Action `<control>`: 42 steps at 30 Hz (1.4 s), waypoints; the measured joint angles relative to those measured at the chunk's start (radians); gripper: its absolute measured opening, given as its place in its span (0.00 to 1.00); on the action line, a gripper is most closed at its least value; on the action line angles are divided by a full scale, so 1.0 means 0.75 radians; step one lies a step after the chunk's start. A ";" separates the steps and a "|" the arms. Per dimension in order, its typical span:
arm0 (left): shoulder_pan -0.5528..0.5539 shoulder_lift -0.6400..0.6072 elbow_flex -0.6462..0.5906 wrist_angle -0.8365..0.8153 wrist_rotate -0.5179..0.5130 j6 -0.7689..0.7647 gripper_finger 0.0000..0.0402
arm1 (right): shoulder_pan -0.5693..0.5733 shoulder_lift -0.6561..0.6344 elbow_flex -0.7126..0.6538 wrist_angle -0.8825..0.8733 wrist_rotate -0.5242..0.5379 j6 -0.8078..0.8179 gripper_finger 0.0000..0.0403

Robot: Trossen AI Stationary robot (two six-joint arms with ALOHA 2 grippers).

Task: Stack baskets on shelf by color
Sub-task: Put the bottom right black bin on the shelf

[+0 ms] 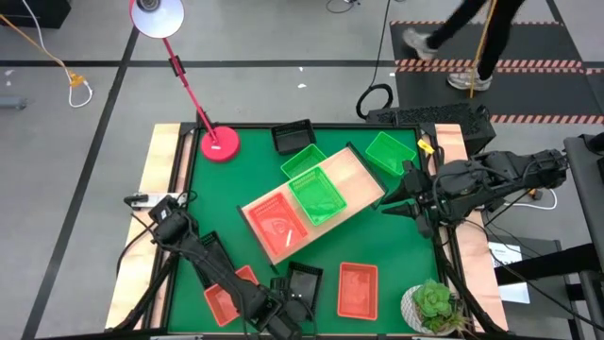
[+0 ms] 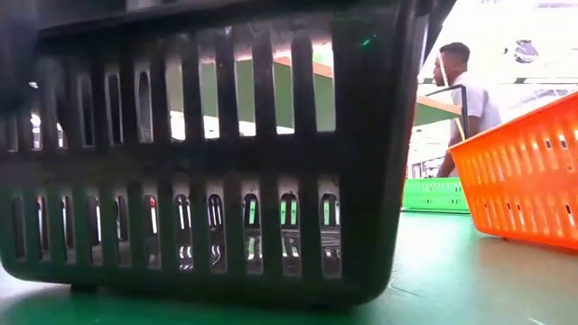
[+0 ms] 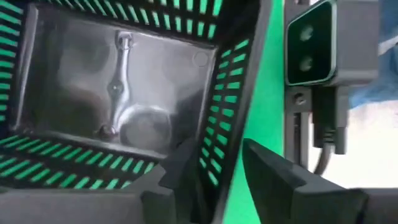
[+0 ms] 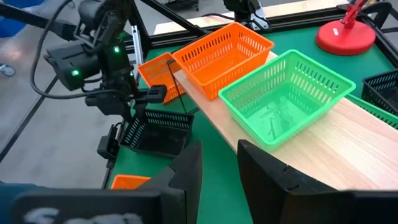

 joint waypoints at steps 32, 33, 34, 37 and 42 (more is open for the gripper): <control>0.433 -0.114 0.465 0.025 0.220 0.417 0.03 | 0.283 0.304 0.236 0.001 -0.038 0.301 0.24; 0.447 -0.114 0.478 0.024 0.220 0.429 0.04 | 0.286 0.310 0.245 -0.008 -0.034 0.301 0.24; 0.459 -0.114 0.488 0.025 0.220 0.441 0.04 | 0.288 0.313 0.247 -0.017 -0.035 0.302 0.25; 0.494 -0.114 0.505 0.040 0.220 0.477 0.03 | 0.287 0.324 0.247 -0.024 -0.051 0.304 0.27; 0.530 -0.112 0.505 0.042 0.215 0.525 0.04 | 0.286 0.351 0.247 -0.064 -0.111 0.341 0.36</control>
